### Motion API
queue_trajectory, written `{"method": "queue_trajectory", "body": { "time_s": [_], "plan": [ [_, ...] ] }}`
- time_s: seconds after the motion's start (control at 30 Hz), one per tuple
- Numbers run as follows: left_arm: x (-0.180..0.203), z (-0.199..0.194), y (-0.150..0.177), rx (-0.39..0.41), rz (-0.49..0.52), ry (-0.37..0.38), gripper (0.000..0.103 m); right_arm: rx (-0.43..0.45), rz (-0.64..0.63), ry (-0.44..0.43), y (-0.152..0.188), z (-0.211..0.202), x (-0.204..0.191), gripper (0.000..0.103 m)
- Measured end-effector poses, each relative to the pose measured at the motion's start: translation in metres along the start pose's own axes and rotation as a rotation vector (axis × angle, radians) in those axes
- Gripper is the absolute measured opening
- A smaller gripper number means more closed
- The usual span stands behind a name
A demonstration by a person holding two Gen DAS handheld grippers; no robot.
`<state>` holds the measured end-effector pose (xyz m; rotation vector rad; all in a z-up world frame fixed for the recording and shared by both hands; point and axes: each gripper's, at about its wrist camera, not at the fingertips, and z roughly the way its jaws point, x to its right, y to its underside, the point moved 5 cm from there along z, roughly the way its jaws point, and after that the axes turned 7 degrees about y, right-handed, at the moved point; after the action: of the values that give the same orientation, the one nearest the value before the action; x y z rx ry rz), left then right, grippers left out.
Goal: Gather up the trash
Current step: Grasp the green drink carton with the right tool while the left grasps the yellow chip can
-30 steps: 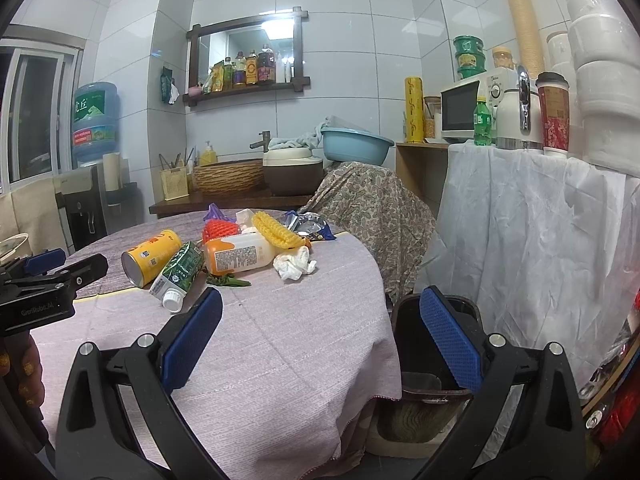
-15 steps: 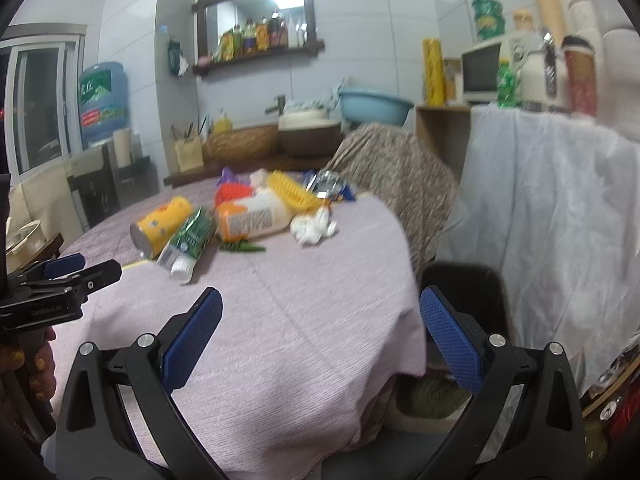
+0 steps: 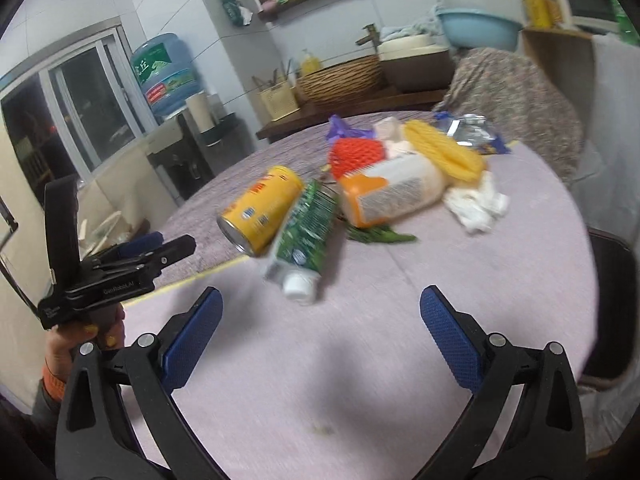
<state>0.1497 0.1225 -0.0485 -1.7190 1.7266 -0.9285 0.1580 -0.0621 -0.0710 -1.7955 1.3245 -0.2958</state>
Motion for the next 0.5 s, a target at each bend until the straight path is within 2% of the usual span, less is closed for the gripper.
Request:
{"method": "queue_trajectory", "body": {
  "time_s": [0.07, 0.13, 0.2, 0.27, 0.47, 0.5],
  "plan": [
    [-0.006, 0.005, -0.011, 0.001, -0.010, 0.017, 0.092, -0.052, 0.034, -0.049, -0.014, 0.022, -0.005, 0.094],
    [-0.010, 0.012, -0.018, -0.003, -0.016, 0.016, 0.092, -0.132, 0.093, -0.103, -0.023, 0.050, -0.008, 0.086],
    [-0.015, 0.021, -0.023, -0.023, -0.028, 0.039, 0.092, -0.205, 0.128, -0.118, -0.027, 0.079, -0.009, 0.078],
    [-0.019, 0.028, -0.026, -0.046, -0.049, 0.060, 0.092, -0.248, 0.138, -0.110, -0.028, 0.099, -0.011, 0.076],
    [-0.026, 0.047, -0.036, -0.108, -0.068, 0.129, 0.092, -0.308, 0.160, -0.109, -0.027, 0.133, -0.021, 0.074],
    [-0.026, 0.049, -0.036, -0.119, -0.071, 0.139, 0.092, -0.315, 0.165, -0.113, -0.027, 0.136, -0.022, 0.068]
  ]
}}
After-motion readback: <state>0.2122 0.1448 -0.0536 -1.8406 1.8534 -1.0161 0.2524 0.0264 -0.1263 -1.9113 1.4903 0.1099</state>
